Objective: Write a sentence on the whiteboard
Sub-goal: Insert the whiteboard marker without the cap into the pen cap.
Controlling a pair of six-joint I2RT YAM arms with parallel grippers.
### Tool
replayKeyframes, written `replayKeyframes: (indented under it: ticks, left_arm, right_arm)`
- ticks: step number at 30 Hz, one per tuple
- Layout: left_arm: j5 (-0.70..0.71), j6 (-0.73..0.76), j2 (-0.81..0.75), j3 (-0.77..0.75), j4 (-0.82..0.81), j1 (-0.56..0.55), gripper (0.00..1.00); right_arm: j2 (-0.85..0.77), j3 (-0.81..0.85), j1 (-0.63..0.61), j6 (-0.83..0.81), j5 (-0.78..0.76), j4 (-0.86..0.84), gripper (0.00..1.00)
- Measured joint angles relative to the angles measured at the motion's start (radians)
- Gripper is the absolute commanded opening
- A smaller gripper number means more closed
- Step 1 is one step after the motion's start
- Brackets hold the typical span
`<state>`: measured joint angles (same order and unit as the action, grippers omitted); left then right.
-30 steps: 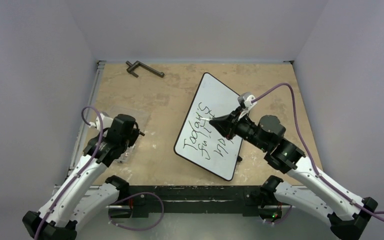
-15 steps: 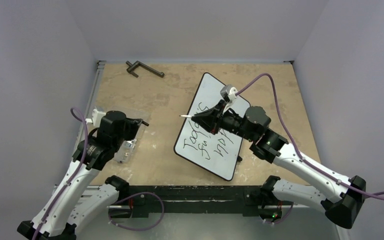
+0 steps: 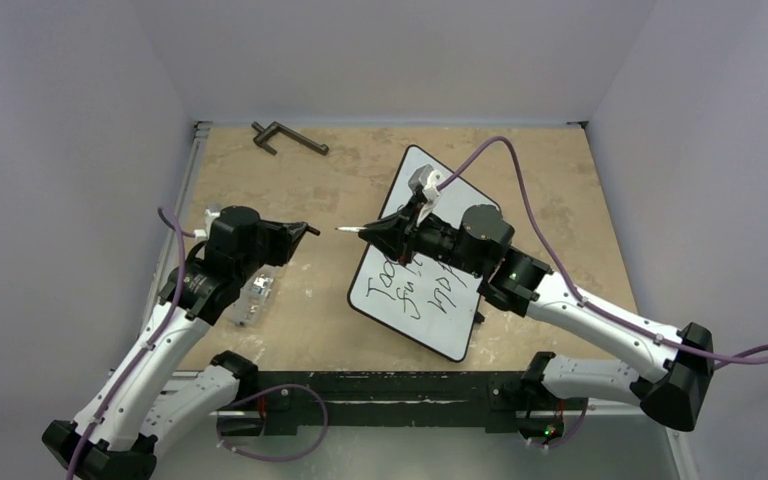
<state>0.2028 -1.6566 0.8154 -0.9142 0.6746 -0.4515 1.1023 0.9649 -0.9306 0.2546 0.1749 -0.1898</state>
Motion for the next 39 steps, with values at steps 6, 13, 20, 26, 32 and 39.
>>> replayKeyframes:
  ticks: [6, 13, 20, 26, 32, 39]
  left_arm:
    - [-0.048, -0.040, 0.008, 0.000, -0.039, 0.013, 0.00]
    - [-0.073, -0.085, 0.003, 0.000, -0.080, 0.014, 0.00]
    - [-0.106, -0.115, 0.004, 0.000, -0.119, 0.019, 0.00]
    - [-0.123, -0.124, 0.008, 0.000, -0.136, 0.019, 0.00]
    - [-0.129, -0.132, 0.008, 0.004, -0.136, 0.021, 0.00]
    - [-0.137, -0.132, 0.008, 0.008, -0.139, 0.024, 0.00]
  right_arm:
    - [0.040, 0.002, -0.001, -0.019, -0.021, -0.005, 0.00]
    - [0.070, 0.020, -0.003, -0.031, -0.030, -0.008, 0.00]
    - [0.101, 0.026, -0.005, -0.036, -0.037, -0.013, 0.00]
    - [0.121, 0.039, -0.006, -0.037, -0.053, -0.014, 0.00]
    - [0.122, 0.042, -0.007, -0.037, -0.058, -0.015, 0.00]
    - [0.122, 0.047, -0.007, -0.038, -0.061, -0.018, 0.00]
